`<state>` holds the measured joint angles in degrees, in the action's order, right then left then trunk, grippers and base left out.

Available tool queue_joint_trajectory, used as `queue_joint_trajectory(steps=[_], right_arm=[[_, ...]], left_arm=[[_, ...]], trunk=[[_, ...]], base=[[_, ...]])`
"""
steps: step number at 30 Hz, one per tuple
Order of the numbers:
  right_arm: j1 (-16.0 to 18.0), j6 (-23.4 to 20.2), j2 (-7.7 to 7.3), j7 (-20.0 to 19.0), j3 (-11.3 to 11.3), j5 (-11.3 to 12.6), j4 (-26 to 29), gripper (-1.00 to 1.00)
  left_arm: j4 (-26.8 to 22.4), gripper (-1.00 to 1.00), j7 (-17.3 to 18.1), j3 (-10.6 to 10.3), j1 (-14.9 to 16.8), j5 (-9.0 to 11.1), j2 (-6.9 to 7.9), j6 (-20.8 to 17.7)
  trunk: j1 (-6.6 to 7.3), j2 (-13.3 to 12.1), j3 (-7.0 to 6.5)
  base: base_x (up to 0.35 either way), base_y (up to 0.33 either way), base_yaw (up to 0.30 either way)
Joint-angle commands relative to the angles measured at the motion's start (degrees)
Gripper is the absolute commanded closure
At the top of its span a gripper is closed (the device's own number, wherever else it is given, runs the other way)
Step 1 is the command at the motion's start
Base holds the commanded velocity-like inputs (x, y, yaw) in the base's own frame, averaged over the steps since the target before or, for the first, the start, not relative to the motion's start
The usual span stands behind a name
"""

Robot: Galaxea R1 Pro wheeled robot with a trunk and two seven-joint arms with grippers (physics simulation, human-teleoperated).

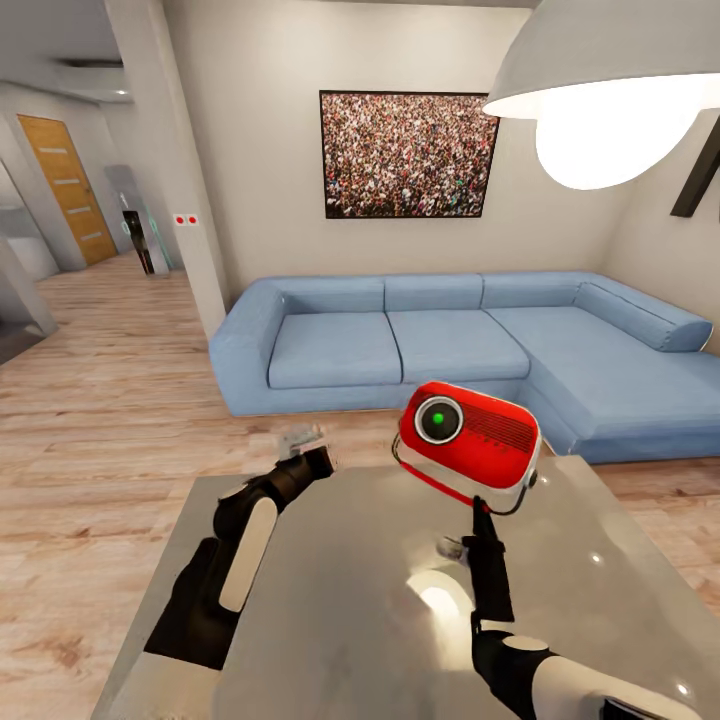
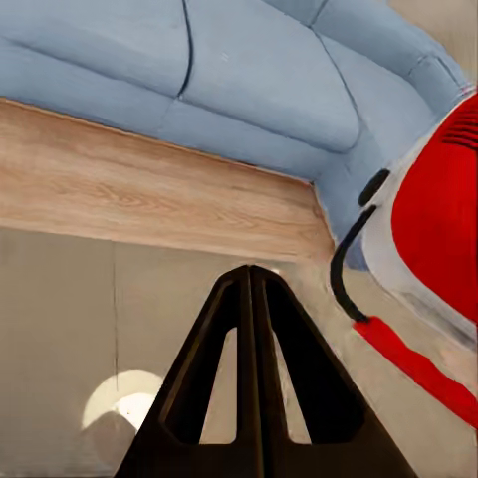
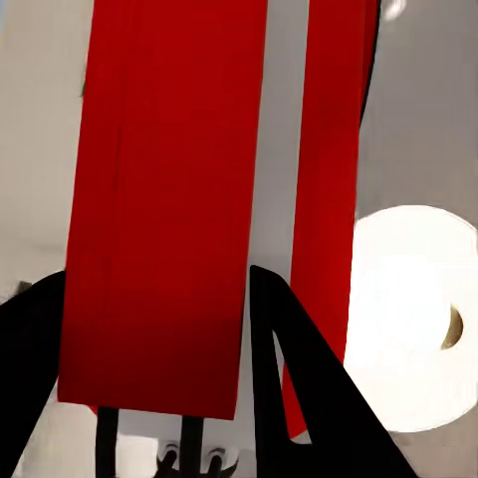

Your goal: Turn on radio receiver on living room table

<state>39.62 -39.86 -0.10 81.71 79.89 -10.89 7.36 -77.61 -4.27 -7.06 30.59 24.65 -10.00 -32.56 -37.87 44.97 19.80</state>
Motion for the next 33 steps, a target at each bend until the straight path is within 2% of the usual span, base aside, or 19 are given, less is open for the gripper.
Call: queue_joint_trajectory(steps=[1,4,6,7,9,10,12,14,15,16,17,18,22,26,28,29,31,33], right_arm=[[0.02,0.98,-0.06,-1.61,-0.43,-0.45,0.03,1.0],[0.02,5.56,-0.14,-7.76,-0.64,-0.52,0.07,1.0],[0.02,10.03,-0.16,-10.76,-1.6,-0.53,0.1,1.0],[0.02,13.45,-0.16,-11.9,-3.46,-0.53,0.17,1.0],[0.04,17.78,-0.15,-12.83,-7.23,-0.65,0.36,1.0],[0.06,21.1,-0.11,-13.78,-10.46,-0.72,0.55,1.0],[0.09,25.97,-0.04,-16.27,-14.22,-0.77,1.37,1.0],[0.1,29.42,-0.02,-18.94,-16.53,-0.78,2.75,1.0],[0.11,32.06,-0.01,-22.04,-18.75,-0.79,4.36,1.0],[0.11,32.74,0.0,-23.14,-19.58,-0.78,4.92,1.0],[0.11,34.48,0.0,-26.68,-22.56,-0.75,6.55,1.0],[0.11,35.01,0.0,-27.94,-23.81,-0.74,7.11,1.0],[0.11,38.97,0.01,-40.87,-36.85,-0.72,12.15,1.0],[0.11,39.92,0.01,-58.54,-50.01,-0.71,17.06,1.0],[0.11,39.71,0.01,-64.9,-55.39,-0.71,19.23,1.0],[0.11,39.26,0.01,-67.02,-57.48,-0.7,20.2,1.0],[0.11,37.53,0.06,-69.35,-59.61,-0.66,21.45,1.0],[0.11,32.76,0.3,-72.2,-61.07,-0.61,22.88,1.0]], left_arm=[[1.21,1.0,0.02,0.92,-0.01,0.05,0.15,0.04],[5.44,1.0,0.1,3.01,-0.01,0.05,3.32,0.17],[8.81,1.0,0.1,3.87,-0.02,0.05,5.28,0.4],[11.63,1.0,0.09,4.16,-0.06,0.05,6.65,0.82],[15.95,1.0,0.07,4.32,-0.1,-0.01,8.43,2.01],[18.94,1.0,0.1,4.37,-0.17,-0.02,9.81,3.42],[21.76,1.0,0.12,4.4,-0.34,0.01,11.66,5.21],[23.19,1.0,0.13,4.41,-0.53,0.03,12.73,5.95],[24.61,1.0,0.12,4.42,-0.68,0.04,13.37,6.32],[25.1,1.0,0.11,4.42,-0.72,0.02,13.5,6.4],[26.64,1.0,0.08,4.42,-0.82,0.0,13.81,6.59],[27.15,1.0,0.07,4.42,-0.85,-0.01,13.87,6.63],[31.76,1.0,0.07,4.42,-0.95,-0.04,14.08,7.86],[37.77,1.0,0.13,4.32,-0.97,-0.11,14.12,15.13],[40.46,1.0,0.14,4.25,-0.97,-0.11,14.12,18.41],[41.39,1.0,0.14,4.21,-0.97,-0.12,14.12,19.55],[42.21,1.0,0.14,4.17,-0.97,-0.08,14.12,20.66],[42.74,1.0,0.14,4.11,-0.97,-0.06,14.04,21.36]], trunk=[[0.01,0.01,-0.01],[0.01,0.01,-0.01],[0.01,0.01,-0.01],[0.01,0.01,-0.01],[0.01,0.01,-0.01],[0.01,0.01,-0.01],[0.01,0.01,-0.01],[0.01,0.01,-0.01],[0.01,0.01,-0.01],[0.01,0.01,-0.01],[0.01,0.01,-0.01],[0.01,0.01,-0.01],[0.01,0.01,-0.01],[0.01,0.01,-0.01],[0.01,0.01,-0.01],[0.01,0.01,-0.01],[0.01,0.01,-0.01],[0.01,0.01,-0.01]], base=[[0.0,0.0,0.0],[0.0,0.0,0.0],[0.0,0.0,0.0],[0.0,0.0,0.0],[0.0,0.0,0.0],[0.0,0.0,0.0],[0.0,0.0,0.0],[0.0,0.0,0.0],[0.0,0.0,0.0],[0.0,0.0,0.0],[0.0,0.0,0.0],[0.0,0.0,0.0],[0.0,0.0,0.0],[0.0,0.0,0.0],[0.0,0.0,0.0],[0.0,0.0,0.0],[0.0,0.0,0.0],[0.0,0.0,0.0]])
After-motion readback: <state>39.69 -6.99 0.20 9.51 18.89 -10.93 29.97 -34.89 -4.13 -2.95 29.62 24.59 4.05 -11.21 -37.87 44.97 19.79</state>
